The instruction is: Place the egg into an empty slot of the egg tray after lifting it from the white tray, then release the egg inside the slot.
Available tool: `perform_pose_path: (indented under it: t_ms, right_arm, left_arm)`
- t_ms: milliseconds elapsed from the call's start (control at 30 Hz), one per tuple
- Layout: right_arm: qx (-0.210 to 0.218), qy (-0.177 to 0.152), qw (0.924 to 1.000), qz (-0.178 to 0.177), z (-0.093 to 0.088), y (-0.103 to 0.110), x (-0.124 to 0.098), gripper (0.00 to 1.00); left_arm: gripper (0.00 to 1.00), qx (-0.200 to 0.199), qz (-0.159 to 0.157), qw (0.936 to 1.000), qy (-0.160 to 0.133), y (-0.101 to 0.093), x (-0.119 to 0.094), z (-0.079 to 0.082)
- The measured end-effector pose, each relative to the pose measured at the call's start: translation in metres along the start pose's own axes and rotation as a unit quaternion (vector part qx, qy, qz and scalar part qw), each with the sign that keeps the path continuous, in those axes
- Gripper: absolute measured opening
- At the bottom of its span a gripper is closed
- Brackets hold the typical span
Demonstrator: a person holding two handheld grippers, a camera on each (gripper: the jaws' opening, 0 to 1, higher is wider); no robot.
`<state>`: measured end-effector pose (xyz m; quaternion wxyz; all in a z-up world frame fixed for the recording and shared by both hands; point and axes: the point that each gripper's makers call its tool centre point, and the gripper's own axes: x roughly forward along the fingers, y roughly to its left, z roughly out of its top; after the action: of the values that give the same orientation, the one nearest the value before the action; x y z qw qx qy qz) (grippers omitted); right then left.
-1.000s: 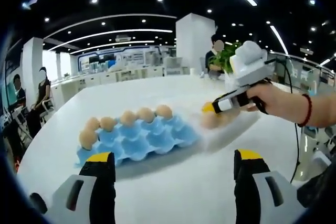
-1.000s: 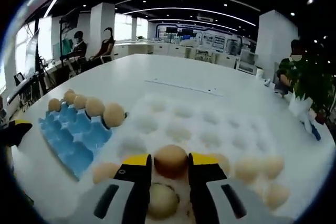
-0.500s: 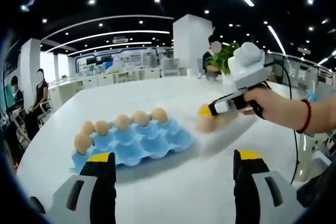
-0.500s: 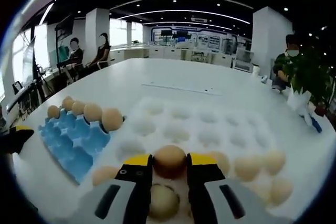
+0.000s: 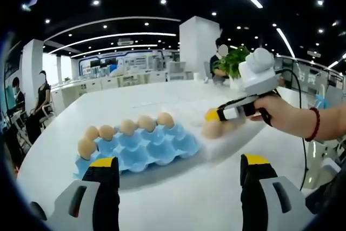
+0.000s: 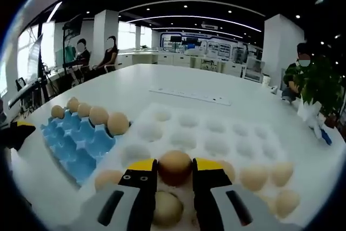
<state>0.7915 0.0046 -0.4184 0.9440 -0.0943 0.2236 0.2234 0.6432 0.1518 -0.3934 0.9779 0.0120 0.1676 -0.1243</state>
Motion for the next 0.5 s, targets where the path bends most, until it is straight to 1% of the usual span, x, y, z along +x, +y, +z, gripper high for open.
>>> perform_pose_path:
  t_ms: [200,500]
  right_arm:
    - [0.001,-0.009,0.9999,0.007,0.0021,-0.0010,0.0020,0.26]
    - [-0.016,-0.029,0.9994,0.010,0.0060,-0.0009,0.0006,0.26]
  left_arm:
    - [0.95,0.004,-0.001,1.0000,0.002,0.0025,0.0028,0.0001]
    - [0.94,0.001,-0.001,1.0000,0.002,0.0071,0.0046,-0.0005]
